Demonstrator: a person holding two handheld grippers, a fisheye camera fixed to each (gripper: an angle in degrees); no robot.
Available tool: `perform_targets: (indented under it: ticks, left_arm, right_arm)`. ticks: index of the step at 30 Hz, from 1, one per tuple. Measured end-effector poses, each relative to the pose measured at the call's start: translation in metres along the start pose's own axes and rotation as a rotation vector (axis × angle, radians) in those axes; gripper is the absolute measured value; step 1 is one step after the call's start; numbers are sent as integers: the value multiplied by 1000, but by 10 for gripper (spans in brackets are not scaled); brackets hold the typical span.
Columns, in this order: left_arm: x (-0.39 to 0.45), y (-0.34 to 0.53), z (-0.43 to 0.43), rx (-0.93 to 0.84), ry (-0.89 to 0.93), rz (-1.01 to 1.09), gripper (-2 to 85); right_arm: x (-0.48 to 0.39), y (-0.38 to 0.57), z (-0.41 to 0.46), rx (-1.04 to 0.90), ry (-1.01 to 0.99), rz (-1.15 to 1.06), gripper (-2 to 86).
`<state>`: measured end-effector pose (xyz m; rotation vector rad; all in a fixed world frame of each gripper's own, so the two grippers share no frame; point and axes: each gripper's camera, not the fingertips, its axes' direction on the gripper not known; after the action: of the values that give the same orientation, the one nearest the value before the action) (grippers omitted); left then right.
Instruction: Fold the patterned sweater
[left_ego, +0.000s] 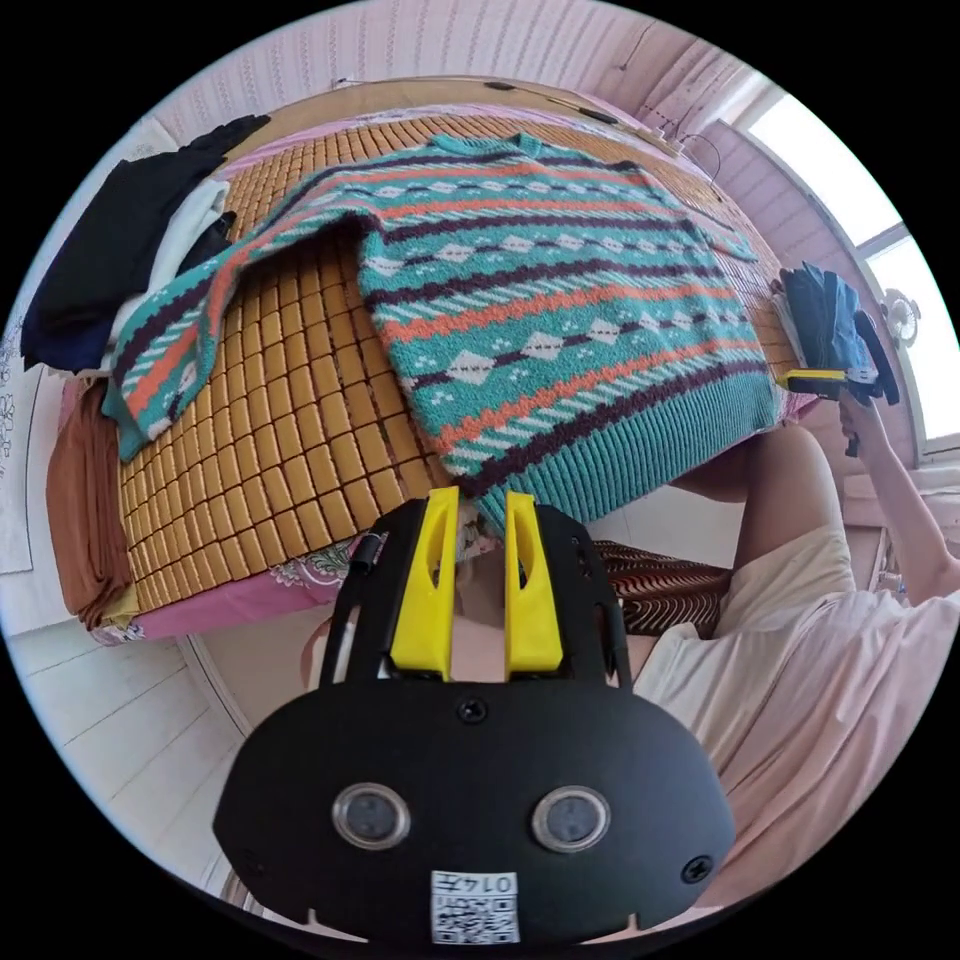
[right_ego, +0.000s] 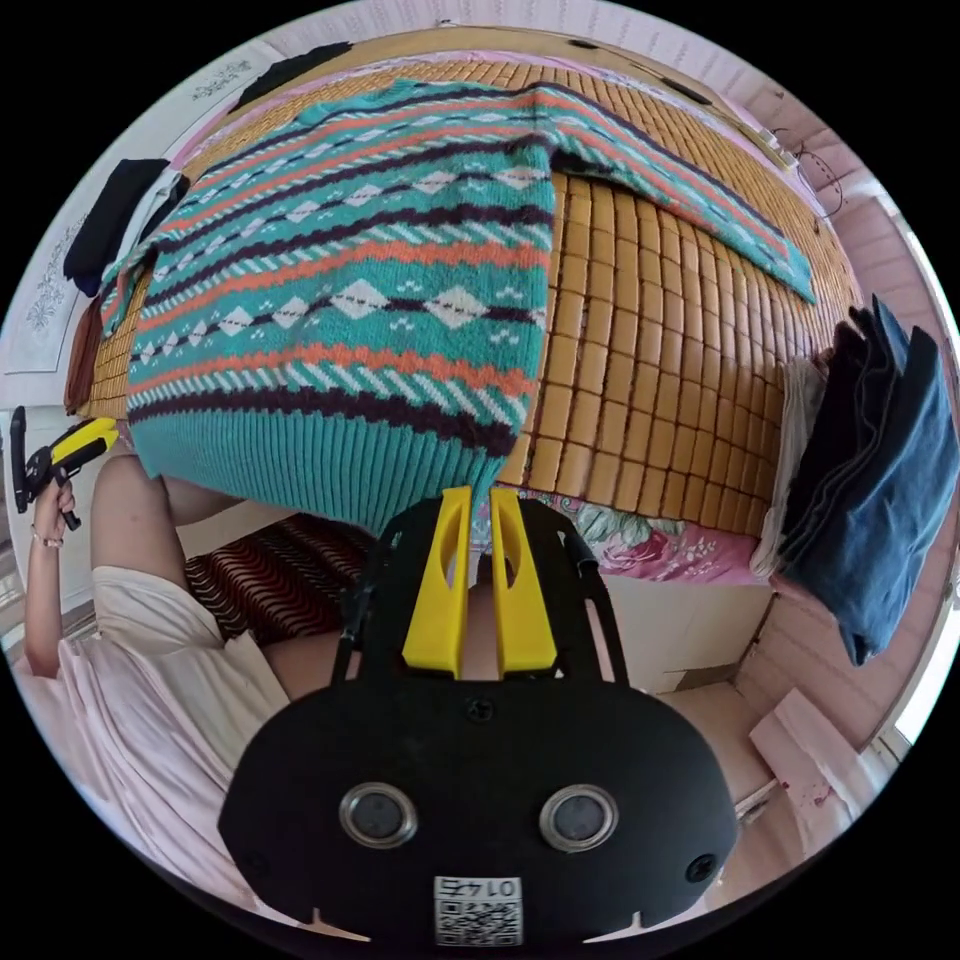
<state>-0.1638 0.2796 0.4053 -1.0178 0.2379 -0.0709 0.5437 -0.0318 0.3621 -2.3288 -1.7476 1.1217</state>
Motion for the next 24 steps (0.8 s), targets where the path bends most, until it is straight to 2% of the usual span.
perform_targets:
  ticks: [6,9,15,18,22,24]
  left_arm:
    - [-33,-35,-54,174,-85,-58,77]
    - [-50,-77,-64,233,-128,-102,76]
    - [-84,-151,-31,242,-118,-227,70]
    - [-92,-165,-2,191,-118,-235,56]
    - [-91,-162,14,210,-132,-182,43]
    - [-93,-162,16,216,-87,-181,43]
  right_arm:
    - [-16,-87,-57,231,104,-114,-5]
    - [-15,-150,-61,271,149,-100,-9]
    - [18,-238,-20,263,221,69,-9]
    - [40,-250,19,179,257,93,-9]
    - [69,-244,20,246,192,127,-9]
    - [76,-246,23,228,260,158,-8]
